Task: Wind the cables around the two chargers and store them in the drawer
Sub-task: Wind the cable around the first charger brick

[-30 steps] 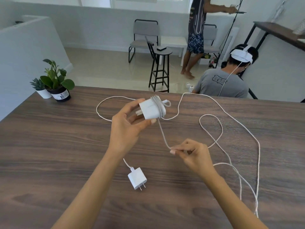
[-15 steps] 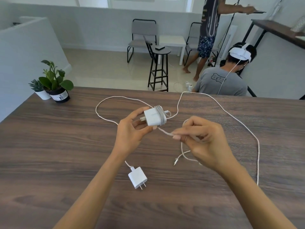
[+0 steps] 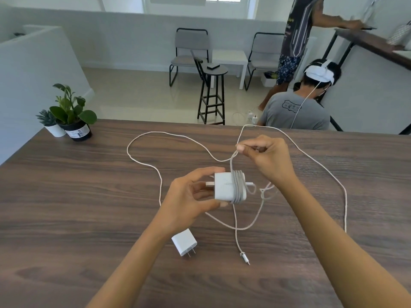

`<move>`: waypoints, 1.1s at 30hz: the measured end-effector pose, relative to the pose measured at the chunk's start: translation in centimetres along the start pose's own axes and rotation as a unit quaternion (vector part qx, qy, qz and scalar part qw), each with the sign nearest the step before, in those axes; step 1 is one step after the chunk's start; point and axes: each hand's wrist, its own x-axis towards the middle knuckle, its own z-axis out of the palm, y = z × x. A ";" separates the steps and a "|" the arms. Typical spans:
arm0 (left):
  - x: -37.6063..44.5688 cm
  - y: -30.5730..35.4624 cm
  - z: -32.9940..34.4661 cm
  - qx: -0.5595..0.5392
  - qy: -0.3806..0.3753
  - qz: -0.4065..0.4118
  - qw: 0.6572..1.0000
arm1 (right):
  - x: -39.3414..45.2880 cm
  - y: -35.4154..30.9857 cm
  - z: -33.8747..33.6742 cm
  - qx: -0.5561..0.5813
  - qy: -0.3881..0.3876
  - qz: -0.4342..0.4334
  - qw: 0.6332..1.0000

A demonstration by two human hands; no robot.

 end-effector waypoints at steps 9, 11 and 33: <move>0.8 1.8 -1.3 -0.085 0.087 0.034 0.992 | -2.5 4.2 1.6 0.168 -0.035 0.185 0.968; 1.4 1.9 -1.8 -0.105 0.116 0.047 0.987 | -3.5 4.3 2.1 0.181 -0.064 0.237 0.952; 3.9 -2.1 -3.3 0.103 0.181 0.016 0.978 | -7.7 -1.7 0.4 -0.042 -0.206 0.060 0.976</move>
